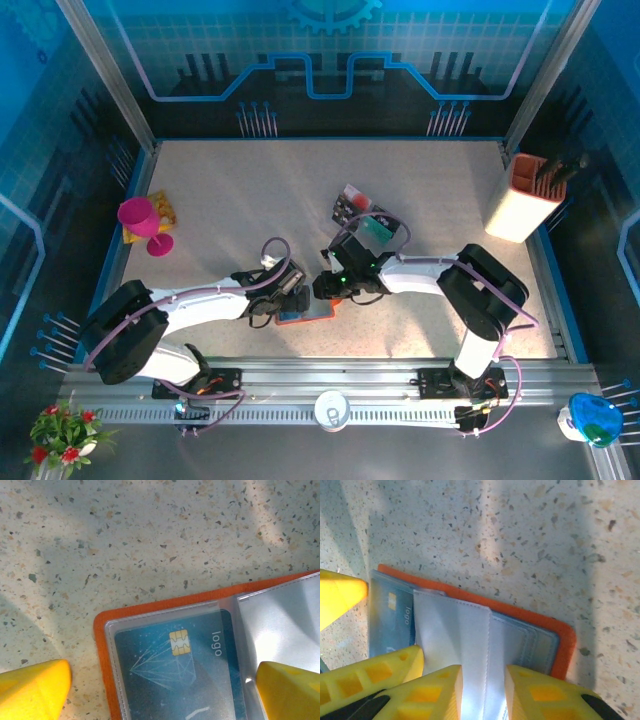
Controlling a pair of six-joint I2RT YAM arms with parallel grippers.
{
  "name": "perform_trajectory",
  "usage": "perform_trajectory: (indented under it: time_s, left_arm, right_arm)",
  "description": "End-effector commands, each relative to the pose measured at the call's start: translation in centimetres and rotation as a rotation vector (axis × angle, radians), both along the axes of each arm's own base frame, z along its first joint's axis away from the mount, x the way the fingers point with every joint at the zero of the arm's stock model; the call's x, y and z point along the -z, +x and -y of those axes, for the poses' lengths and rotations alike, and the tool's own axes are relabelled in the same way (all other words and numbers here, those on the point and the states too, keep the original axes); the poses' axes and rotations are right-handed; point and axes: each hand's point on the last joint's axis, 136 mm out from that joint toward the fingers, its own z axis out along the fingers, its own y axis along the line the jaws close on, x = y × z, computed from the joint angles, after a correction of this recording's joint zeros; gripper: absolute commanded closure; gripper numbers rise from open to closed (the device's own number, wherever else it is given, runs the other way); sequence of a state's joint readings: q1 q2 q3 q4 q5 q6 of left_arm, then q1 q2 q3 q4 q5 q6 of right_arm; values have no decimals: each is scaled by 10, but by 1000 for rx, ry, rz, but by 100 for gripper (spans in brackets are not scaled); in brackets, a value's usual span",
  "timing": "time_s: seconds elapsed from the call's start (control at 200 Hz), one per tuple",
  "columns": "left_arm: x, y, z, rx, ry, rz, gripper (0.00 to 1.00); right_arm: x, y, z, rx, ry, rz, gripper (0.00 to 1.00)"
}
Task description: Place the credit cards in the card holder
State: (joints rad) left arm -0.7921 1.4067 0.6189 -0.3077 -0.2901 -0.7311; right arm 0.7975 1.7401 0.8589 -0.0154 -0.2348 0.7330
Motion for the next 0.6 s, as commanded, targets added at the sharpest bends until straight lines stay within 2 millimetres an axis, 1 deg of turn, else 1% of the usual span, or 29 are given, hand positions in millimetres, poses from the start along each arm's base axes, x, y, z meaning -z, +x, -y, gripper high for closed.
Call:
perform_trajectory:
  time_s: [0.0, 0.32, 0.335, 0.34, 0.355, 0.51, 0.595]
  left_arm:
    - [5, -7, 0, 5, -10, -17, 4]
    - [1, -6, 0, 3, -17, -4, 3]
    - [1, -6, 0, 2, -17, -5, 3]
    - [1, -6, 0, 1, -17, -4, 3]
    - [0, -5, 0, 1, -18, -2, 3]
    - [-5, -4, -2, -1, -17, 9, 3]
    - [-14, -3, -2, -5, -25, 30, 1]
  right_arm:
    - [-1, -3, -6, -24, 21, -20, 73]
    - [-15, -8, -15, -47, 75, -26, 83]
    - [-16, -8, -15, -47, 78, -26, 83]
    - [-21, -5, -19, -48, 89, -16, 83]
    - [-26, -2, -22, -50, 100, -7, 83]
    - [-34, -4, -26, -56, 120, -4, 84]
    - [-40, -6, -29, -60, 135, -2, 83]
